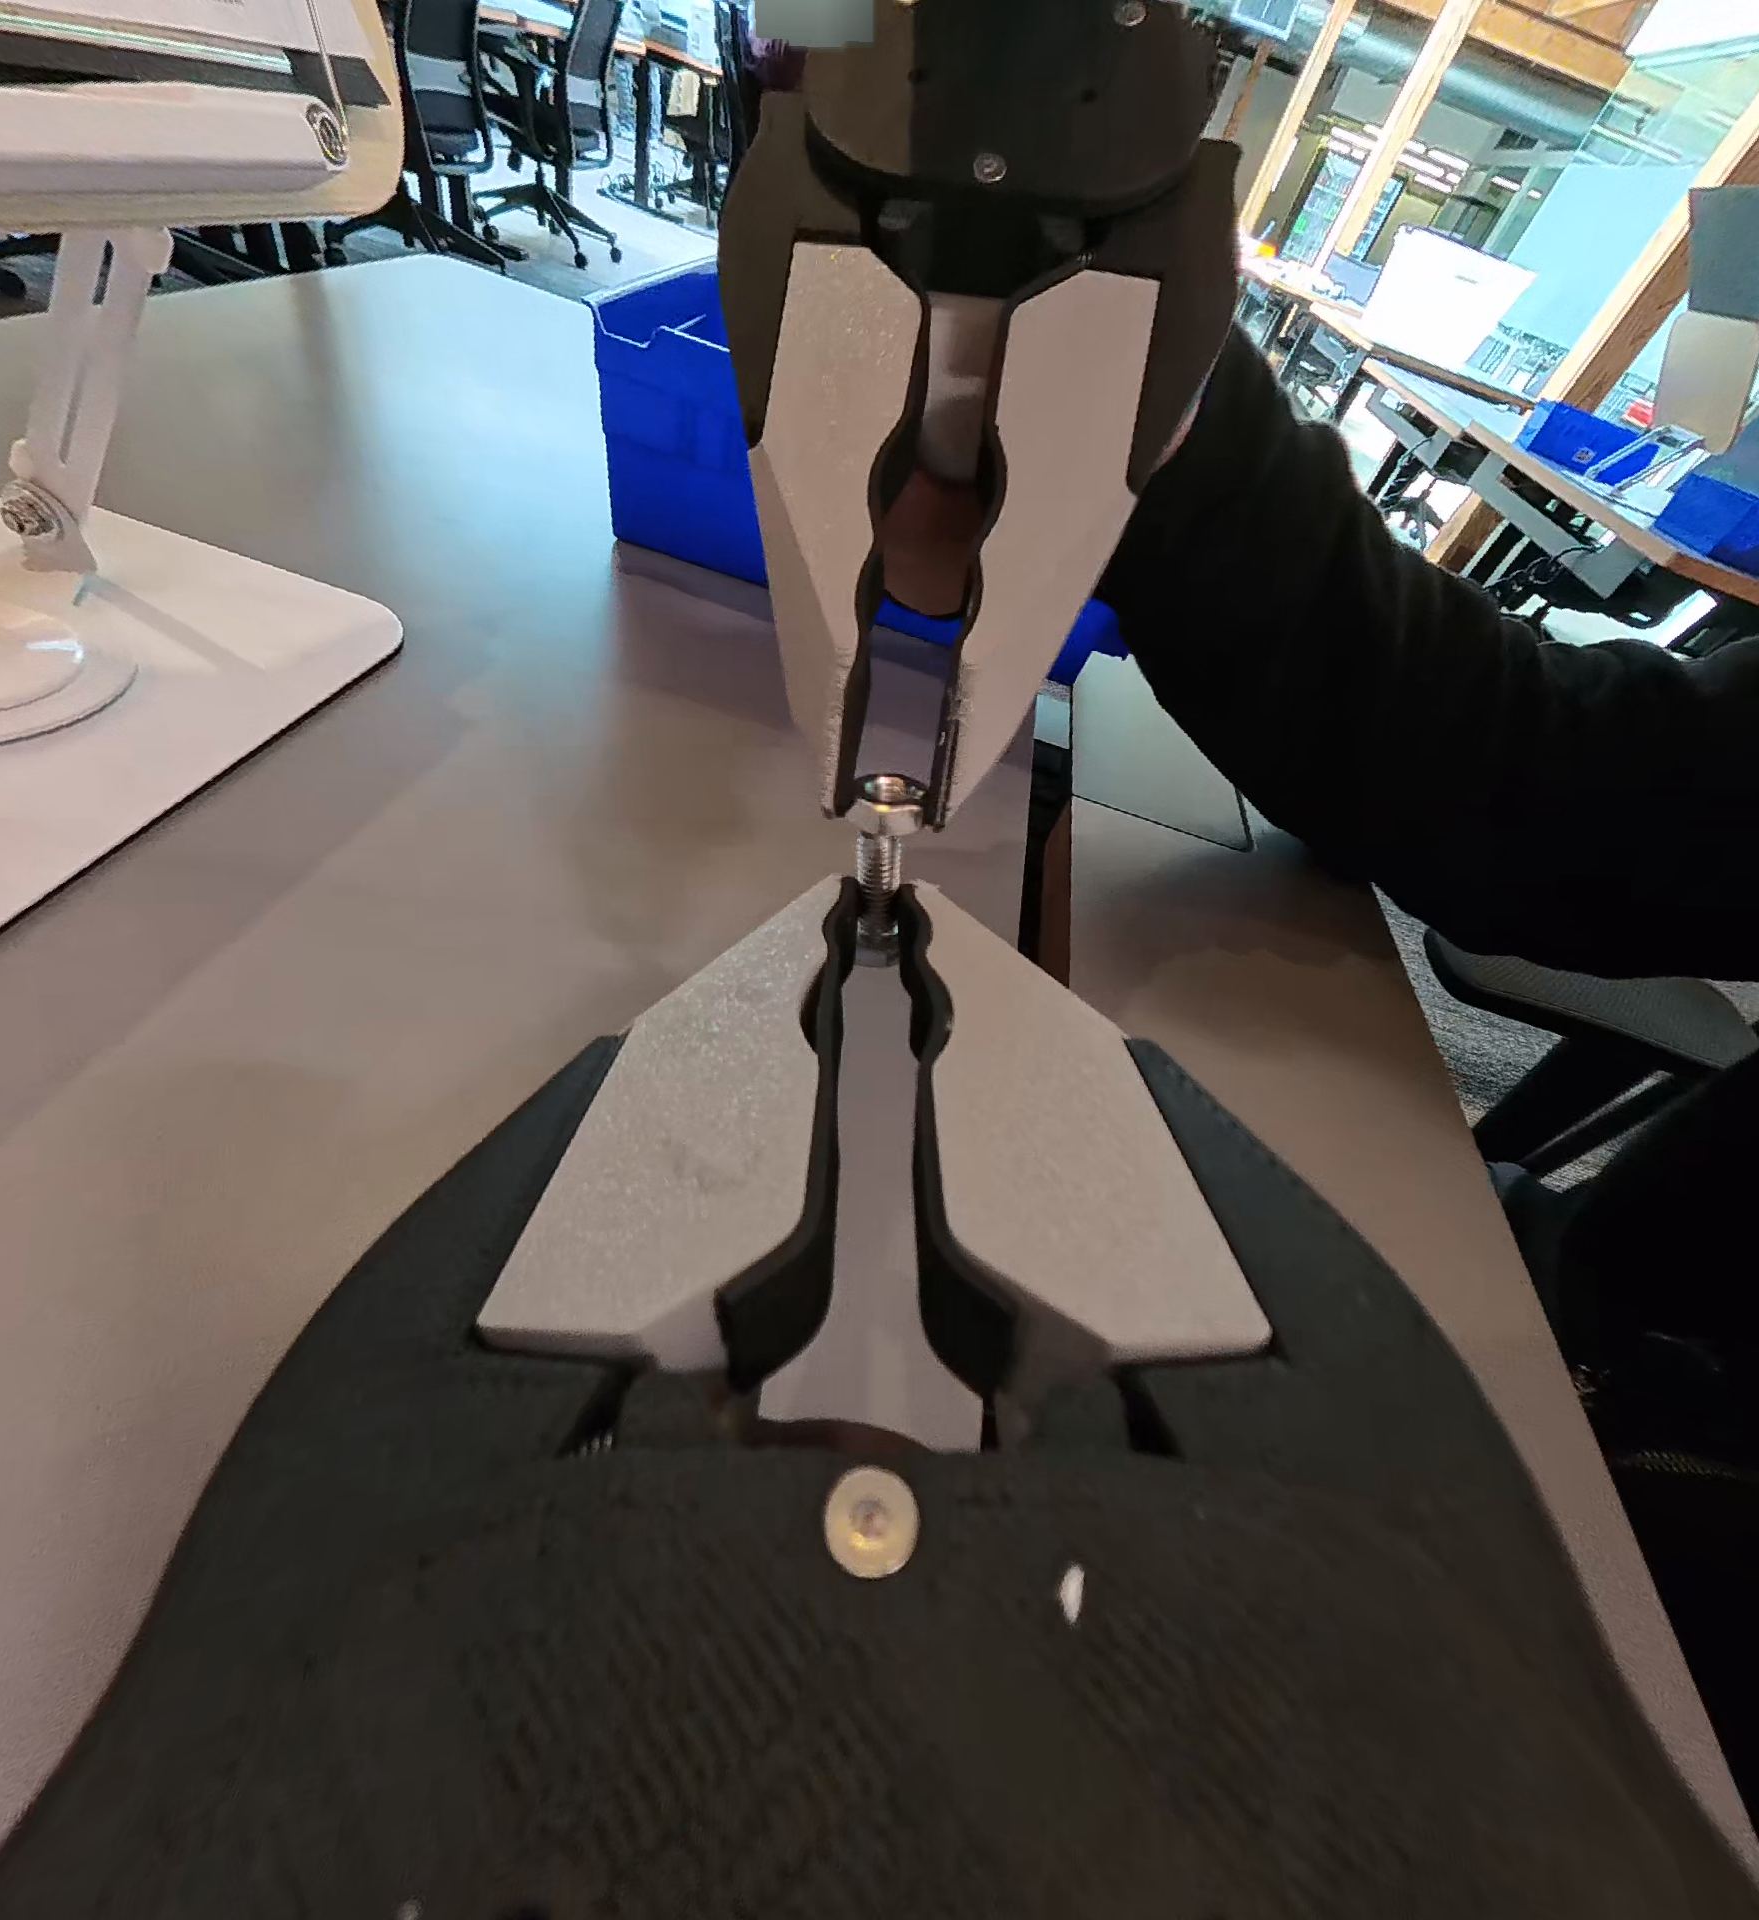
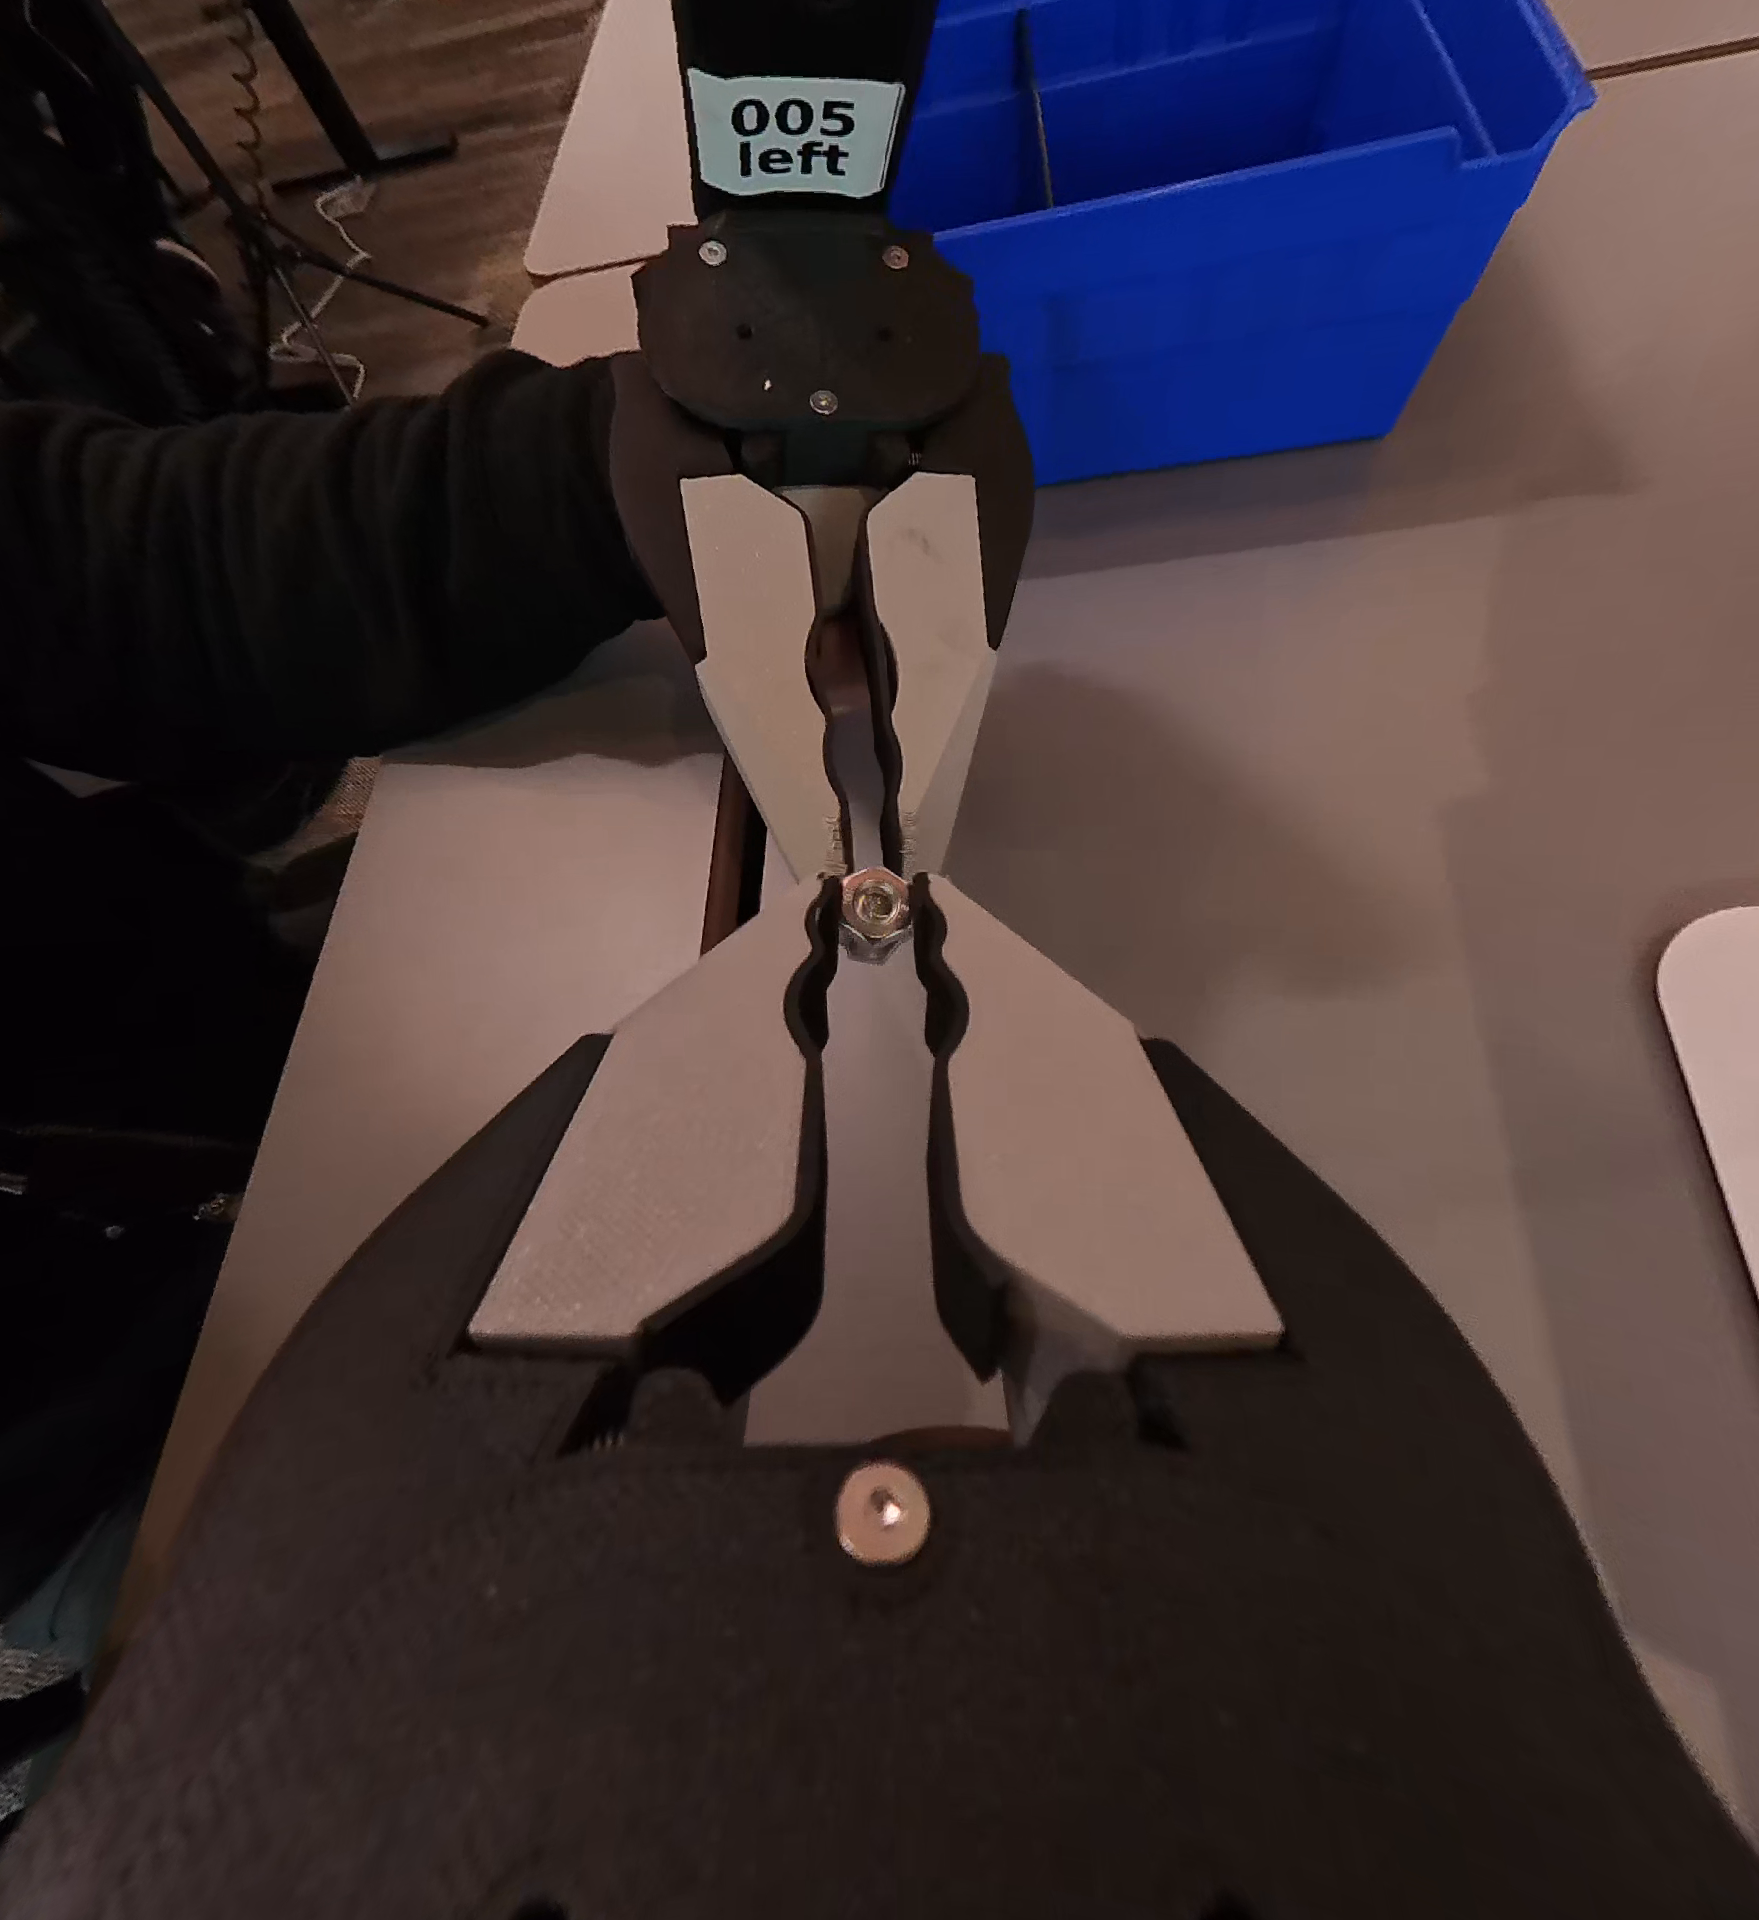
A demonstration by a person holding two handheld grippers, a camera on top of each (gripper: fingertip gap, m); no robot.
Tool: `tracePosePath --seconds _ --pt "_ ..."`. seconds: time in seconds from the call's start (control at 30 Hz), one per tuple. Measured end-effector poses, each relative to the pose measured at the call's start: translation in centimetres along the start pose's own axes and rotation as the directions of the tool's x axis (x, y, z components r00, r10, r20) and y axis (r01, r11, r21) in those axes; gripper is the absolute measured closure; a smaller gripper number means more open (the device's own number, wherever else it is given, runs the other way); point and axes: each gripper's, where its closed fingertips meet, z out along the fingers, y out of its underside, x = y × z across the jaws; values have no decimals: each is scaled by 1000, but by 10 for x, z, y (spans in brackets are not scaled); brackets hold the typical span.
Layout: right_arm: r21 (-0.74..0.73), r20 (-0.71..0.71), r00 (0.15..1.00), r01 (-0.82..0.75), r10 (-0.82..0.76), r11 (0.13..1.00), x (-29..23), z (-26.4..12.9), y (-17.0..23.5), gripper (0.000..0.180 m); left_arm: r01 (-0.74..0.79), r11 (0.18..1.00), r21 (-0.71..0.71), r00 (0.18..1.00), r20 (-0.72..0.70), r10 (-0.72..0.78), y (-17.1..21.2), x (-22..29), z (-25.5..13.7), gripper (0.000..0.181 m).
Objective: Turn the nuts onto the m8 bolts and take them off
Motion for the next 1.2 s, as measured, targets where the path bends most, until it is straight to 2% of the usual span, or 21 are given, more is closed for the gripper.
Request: tracePosePath --seconds 0.43,0.83,1.2 --pt "-4 0 999 -46 46 999 -1 0 -1 169 -68 998 16 997 22 68 -4 1 2 176" --pt "15 -141 987 -72 73 997 9 -6 -15 169 -108 989 102 990 101 97 -20 -7 -2 176" --pt "46 -111 993 -40 44 998 5 -10 -19 167 -108 989 103 991 86 99 -21 -3 -3 176"
